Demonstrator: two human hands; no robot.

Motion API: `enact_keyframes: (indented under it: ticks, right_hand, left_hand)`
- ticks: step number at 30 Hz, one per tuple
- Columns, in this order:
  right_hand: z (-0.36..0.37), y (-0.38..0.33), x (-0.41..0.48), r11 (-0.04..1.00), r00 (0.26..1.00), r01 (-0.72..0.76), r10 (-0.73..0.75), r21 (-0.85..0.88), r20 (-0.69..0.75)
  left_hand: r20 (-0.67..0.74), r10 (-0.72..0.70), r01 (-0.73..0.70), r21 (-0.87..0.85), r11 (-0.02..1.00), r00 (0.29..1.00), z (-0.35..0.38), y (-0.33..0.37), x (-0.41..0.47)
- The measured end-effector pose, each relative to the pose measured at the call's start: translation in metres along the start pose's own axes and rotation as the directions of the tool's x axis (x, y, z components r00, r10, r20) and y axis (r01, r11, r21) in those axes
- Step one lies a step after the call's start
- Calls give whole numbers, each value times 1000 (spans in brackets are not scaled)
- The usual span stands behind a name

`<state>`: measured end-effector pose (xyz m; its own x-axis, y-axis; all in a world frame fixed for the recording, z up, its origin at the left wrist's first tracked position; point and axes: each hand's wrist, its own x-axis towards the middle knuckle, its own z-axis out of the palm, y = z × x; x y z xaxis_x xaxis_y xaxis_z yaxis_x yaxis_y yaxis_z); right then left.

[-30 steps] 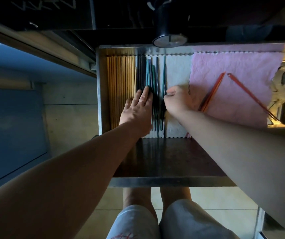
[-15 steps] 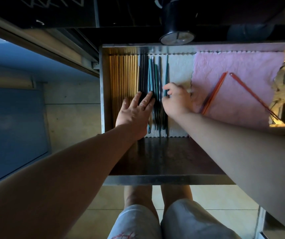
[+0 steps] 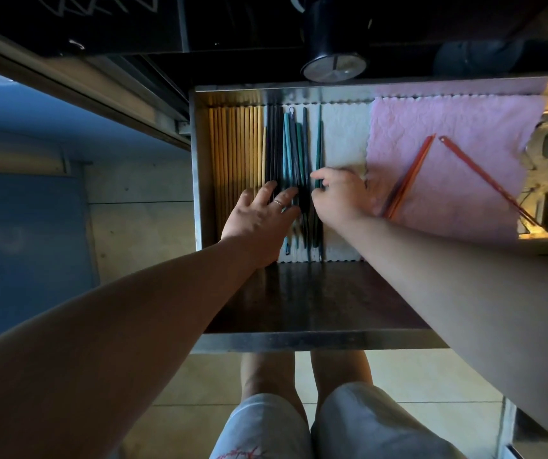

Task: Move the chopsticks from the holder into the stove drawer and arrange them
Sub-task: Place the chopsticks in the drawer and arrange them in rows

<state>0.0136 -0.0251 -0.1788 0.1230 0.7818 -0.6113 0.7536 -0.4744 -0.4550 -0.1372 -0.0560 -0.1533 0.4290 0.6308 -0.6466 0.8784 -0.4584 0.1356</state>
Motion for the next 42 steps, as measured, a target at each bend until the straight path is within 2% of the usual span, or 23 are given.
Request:
enact_keyframes:
  ticks: [6, 10, 13, 17, 19, 22, 25, 29, 33, 42]
  right_hand:
    - [5, -3, 9, 999, 1000, -11, 10, -32, -16]
    - [4, -10, 10, 986, 1000, -7, 10, -165, 14]
    - [6, -19, 17, 963, 998, -50, 38, -264, -47]
    - [1, -30, 25, 949, 995, -84, 98, -303, 32]
    - [-1, -32, 24, 951, 993, -117, 118, -286, -15]
    - [0, -32, 22, 968, 979, -200, 191, -152, -68]
    - [-4, -28, 21, 970, 969, -241, 238, -42, -67]
    - [-5, -25, 13, 979, 978, -198, 200, 40, -53]
    - [0, -25, 8, 967, 975, -220, 222, 129, 3]
    - [8, -27, 14, 981, 981, -192, 190, 32, 47]
  left_hand:
    - [-8, 8, -8, -9, 1000, 1000, -1, 5, -3]
    - [-1, 22, -22, -30, 999, 1000, -3, 6, -4]
    - [10, 10, -9, -50, 999, 1000, 0, 4, -7]
    - [15, -35, 36, -108, 994, 999, 3, 1, -6]
    - [50, -35, 40, -111, 993, 998, 3, 1, -3]
    - [71, -27, 34, -94, 995, 997, 2, 3, 3]
    - [50, -25, 27, -52, 998, 998, 0, 5, 8]
    - [6, -12, 12, 36, 999, 1000, -3, 4, 13]
    - [-30, 30, -26, 100, 995, 999, -6, -1, 13]
    - [-63, 22, -19, 43, 999, 998, -3, -9, 2]
